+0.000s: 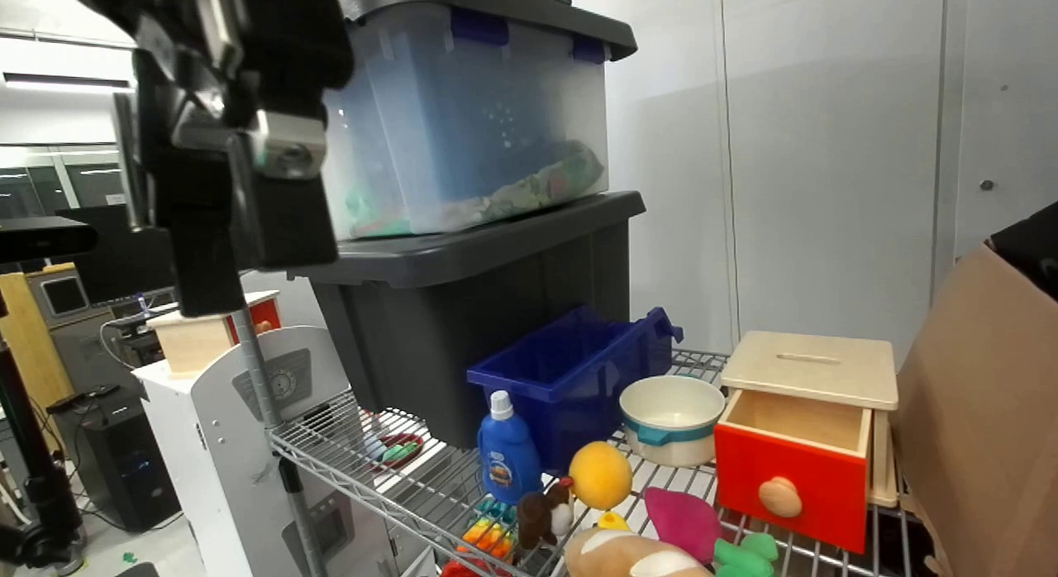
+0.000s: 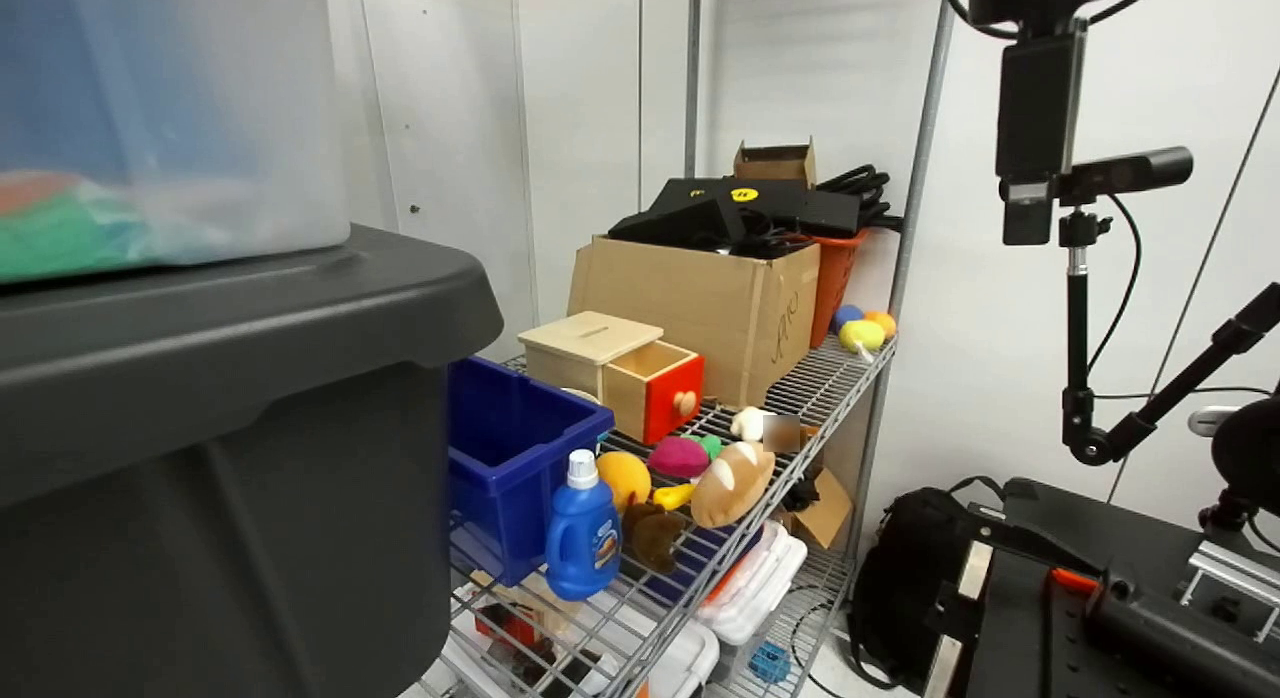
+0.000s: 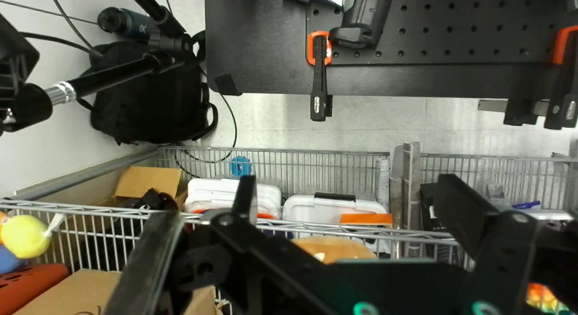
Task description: Put the brown plush toy in the blue storage container
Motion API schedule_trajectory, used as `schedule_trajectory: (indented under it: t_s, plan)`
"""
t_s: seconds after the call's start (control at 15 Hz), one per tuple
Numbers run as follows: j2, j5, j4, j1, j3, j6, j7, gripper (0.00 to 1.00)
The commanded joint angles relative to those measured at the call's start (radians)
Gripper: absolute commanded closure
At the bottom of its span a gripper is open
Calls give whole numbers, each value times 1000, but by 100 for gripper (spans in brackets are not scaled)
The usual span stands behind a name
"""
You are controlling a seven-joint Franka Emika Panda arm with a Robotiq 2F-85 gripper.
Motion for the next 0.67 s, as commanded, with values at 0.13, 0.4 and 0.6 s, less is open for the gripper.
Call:
schedule_trajectory:
  t_s: [0.13, 0.4, 0.6]
  plan:
    - [70, 36, 106, 32, -11, 40, -24, 0]
    - [73, 86, 89, 54, -32, 214, -102, 0]
    - [87, 158, 77, 63, -45, 293, -163, 0]
